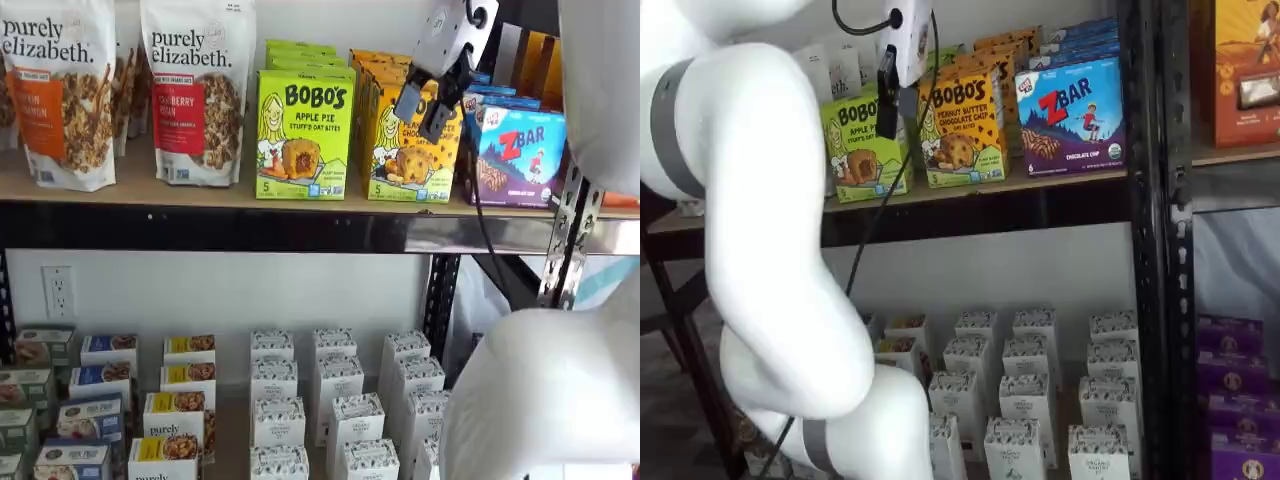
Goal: Pick up the orange box on the top shelf, the fifth box from the left
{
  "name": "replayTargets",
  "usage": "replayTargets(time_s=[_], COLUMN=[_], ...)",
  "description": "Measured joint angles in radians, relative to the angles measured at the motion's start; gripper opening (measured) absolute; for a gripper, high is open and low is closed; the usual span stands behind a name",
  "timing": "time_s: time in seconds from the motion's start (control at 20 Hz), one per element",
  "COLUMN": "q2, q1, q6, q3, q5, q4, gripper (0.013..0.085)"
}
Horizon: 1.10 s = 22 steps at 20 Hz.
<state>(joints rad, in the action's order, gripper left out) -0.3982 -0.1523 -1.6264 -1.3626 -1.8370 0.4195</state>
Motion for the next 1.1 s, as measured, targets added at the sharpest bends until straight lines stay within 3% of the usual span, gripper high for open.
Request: replayTargets(time_s=[0.15,0.5,0.85,1.1], q2=[-0.063,-0.075,-0.094,-0.068], q1=[-0.019,-0.039,-0.091,-0.104], q6=[-0.008,-0.009,-0.032,-0.051], q3=[0.075,0.077,0.106,0.088], q5=[0.113,0.14,0.288,0.362], q4=[0.061,0.117,0.233,0.239], gripper=[0.085,0.085,0.085,0.085])
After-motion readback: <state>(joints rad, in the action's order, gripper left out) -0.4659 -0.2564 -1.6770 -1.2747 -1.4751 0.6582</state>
